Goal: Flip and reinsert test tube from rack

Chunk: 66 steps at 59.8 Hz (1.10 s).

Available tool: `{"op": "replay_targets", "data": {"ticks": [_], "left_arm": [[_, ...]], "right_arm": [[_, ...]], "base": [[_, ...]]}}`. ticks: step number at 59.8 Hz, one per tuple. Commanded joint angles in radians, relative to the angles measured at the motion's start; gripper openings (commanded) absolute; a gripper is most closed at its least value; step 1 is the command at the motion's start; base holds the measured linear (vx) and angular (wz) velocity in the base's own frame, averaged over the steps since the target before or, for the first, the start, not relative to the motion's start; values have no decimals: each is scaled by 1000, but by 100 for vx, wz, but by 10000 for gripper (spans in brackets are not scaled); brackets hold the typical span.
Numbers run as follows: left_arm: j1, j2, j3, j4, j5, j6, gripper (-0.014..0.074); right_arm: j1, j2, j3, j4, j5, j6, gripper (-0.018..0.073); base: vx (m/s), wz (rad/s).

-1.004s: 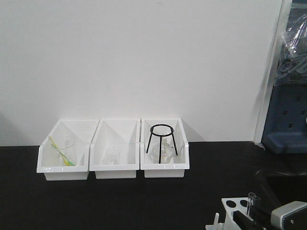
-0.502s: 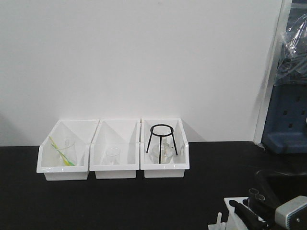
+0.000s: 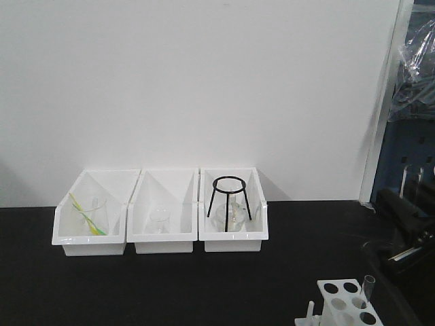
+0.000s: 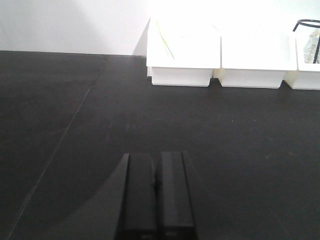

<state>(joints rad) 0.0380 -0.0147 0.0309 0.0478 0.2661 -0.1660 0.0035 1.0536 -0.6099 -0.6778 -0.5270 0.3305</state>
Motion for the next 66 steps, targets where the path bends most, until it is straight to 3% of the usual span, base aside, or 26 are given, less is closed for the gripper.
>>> {"op": "replay_targets", "data": {"ticks": [1, 6, 11, 16, 20, 24, 33, 38, 46, 51, 55, 63, 66], "left_arm": [[-8, -1, 2, -5, -83, 0, -6], [-8, -1, 2, -5, -83, 0, -6], [-8, -1, 2, -5, -83, 0, -6], [-8, -1, 2, -5, -83, 0, -6], [-8, -1, 2, -5, -83, 0, -6], [-8, -1, 2, -5, -83, 0, -6], [-8, -1, 2, -5, -83, 0, -6], [-8, -1, 2, -5, -83, 0, -6], [-8, -1, 2, -5, -83, 0, -6], [-8, -1, 2, -5, -83, 0, -6], [-8, -1, 2, -5, -83, 0, -6], [-8, -1, 2, -5, -83, 0, -6], [-8, -1, 2, -5, -83, 0, -6]], "right_arm": [[-2, -52, -99, -256, 111, -90, -12], [-2, -71, -137, -632, 171, -237, -10], [-2, -82, -151, -963, 183, -271, -8], [-2, -88, -156, -1112, 166, -192, -8], [-2, -88, -156, -1107, 150, -85, -8], [-2, -88, -156, -1016, 173, 108, -8], [-4, -91, -154, -503, 407, 599, -8], [-4, -91, -136, -353, 459, 704, -8], [-5, -87, -33, -340, 239, 673, -8], [-25, -72, 47, -293, 79, 564, -8], [-56, -53, 106, -162, -70, 446, -8], [-113, -14, 212, 201, -412, 256, -8], [-113, 3, 239, 269, -462, 194, -8]], "base": [[0, 0], [0, 0], [0, 0], [0, 0], [0, 0], [0, 0], [0, 0], [0, 0], [0, 0], [0, 0], [0, 0], [0, 0], [0, 0]]}}
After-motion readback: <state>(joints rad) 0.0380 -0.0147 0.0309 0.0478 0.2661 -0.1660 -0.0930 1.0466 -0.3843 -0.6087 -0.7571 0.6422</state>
